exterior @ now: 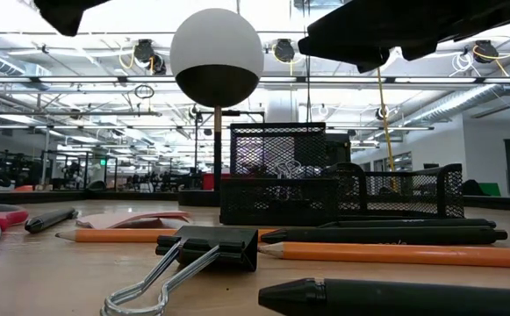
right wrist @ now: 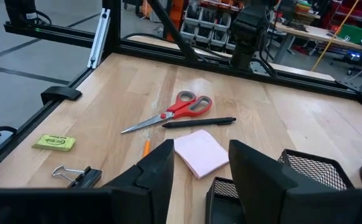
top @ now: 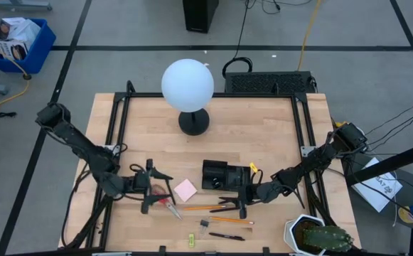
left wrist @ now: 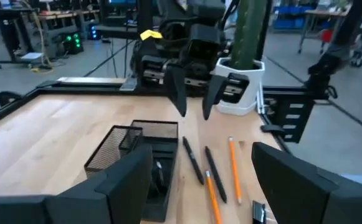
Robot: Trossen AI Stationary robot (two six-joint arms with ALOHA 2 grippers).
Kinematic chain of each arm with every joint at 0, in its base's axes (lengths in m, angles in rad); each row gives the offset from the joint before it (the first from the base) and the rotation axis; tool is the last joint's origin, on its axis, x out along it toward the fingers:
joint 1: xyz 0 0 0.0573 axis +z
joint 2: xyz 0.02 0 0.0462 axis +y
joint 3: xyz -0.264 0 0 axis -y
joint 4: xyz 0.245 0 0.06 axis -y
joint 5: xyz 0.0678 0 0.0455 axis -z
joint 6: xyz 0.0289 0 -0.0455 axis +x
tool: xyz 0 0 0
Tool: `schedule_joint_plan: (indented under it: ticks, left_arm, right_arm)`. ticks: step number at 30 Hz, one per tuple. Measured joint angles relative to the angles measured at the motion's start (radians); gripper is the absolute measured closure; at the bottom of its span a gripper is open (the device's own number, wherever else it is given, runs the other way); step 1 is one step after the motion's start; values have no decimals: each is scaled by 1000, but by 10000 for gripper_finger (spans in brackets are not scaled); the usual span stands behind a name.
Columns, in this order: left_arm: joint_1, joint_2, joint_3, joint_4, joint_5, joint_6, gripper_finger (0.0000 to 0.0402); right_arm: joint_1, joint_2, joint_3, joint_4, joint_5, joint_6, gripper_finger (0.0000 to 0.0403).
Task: Pick and place office supplies into organizer
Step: Put the red scissors into the desk organizer
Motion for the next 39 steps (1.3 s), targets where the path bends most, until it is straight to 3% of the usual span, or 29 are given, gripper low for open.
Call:
schedule_joint_plan:
  ticks: [12,19,32,39]
  left_arm:
    - [-82,-151,-218,209,3,89,119]
    - [-95,-178,-288,233,-1,-15,119]
    - [-54,-83,-288,186,26,-212,119]
    - [-53,-79,-288,99,77,-434,119]
  right_arm:
    - [0,0,0,-1,-2,3,261]
    - [0,0,0,-15,-2,4,265]
    - [-3,0,0,-16,-1,4,270]
    - [-4,0,0,-16,0,-1,271]
